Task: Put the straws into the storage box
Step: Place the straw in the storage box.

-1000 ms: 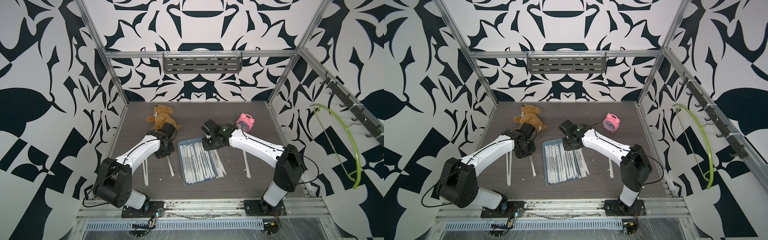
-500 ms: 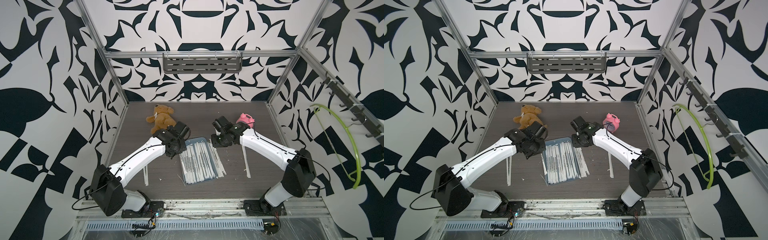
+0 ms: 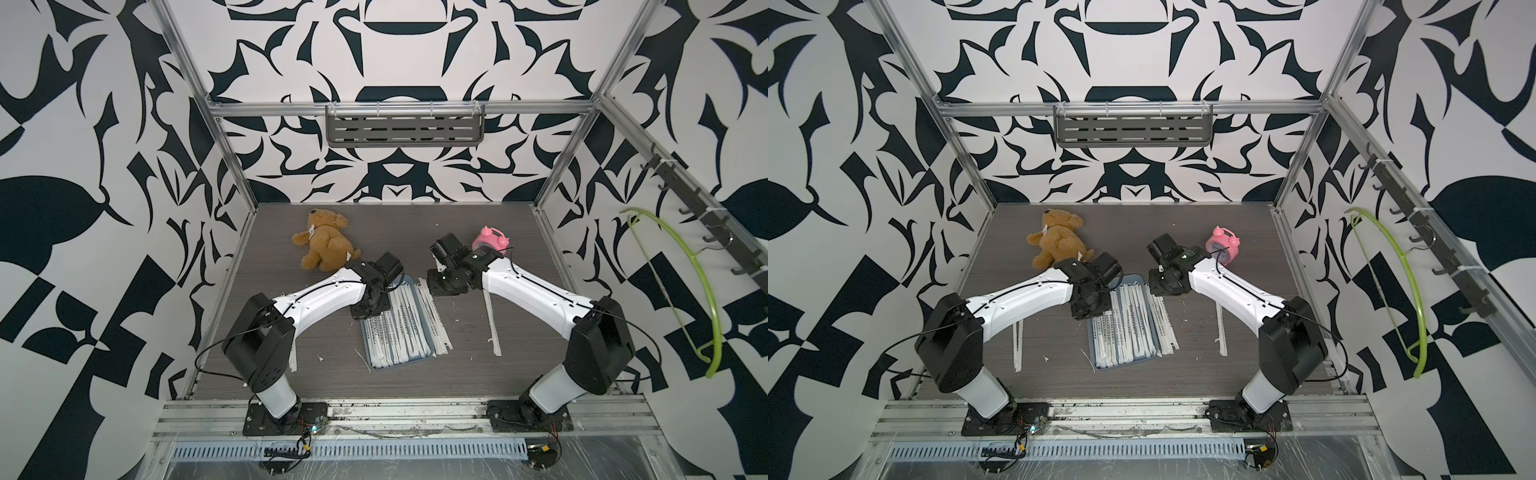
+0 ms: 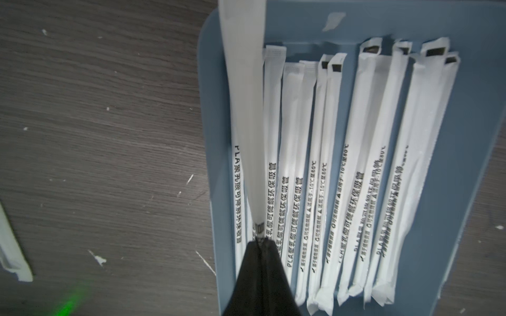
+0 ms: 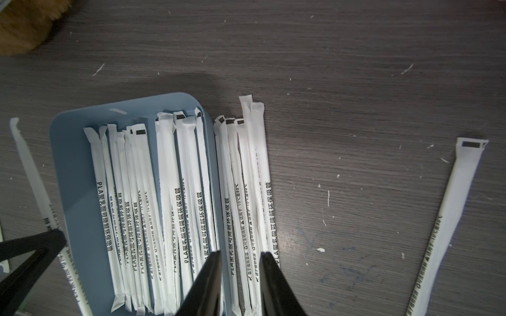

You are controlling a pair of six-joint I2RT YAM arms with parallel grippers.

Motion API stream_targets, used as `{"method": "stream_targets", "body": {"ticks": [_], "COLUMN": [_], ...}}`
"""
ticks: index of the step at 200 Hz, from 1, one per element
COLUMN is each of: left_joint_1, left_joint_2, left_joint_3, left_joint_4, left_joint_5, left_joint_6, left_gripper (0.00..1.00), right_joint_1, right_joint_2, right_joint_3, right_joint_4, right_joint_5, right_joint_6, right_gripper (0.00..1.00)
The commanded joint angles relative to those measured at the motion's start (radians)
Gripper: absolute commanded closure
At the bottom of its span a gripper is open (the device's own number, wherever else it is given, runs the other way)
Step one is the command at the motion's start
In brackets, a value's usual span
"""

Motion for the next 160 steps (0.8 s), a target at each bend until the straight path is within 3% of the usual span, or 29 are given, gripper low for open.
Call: {"method": "stream_targets", "body": {"ticks": [1, 110, 160], "left_joint_1": [-0.001, 0.008, 0.009], "left_joint_2": [0.036, 0.161, 0.174], "left_joint_3": [-0.001, -0.022, -0.015], "left_joint_4": [-0.014, 0.035, 0.034], "left_joint_5": [-0.005, 0.008, 0.004], "left_joint_6": [0.051, 0.057, 0.052], "left_gripper": [0.99, 0.96, 0.82], "right_joint_1": [0.000, 0.001, 0.001], "right_joint_2": [-0.010, -0.014, -0.014], "right_joint_3": [-0.013, -0.032, -0.027], "right_joint_4": [0.025, 0.029, 0.029], "right_joint_5": [-0.025, -0.030, -0.029], "right_joint_6": [-0.002, -0.001, 0.002], "right_gripper": [0.71, 0.71, 0.72]}}
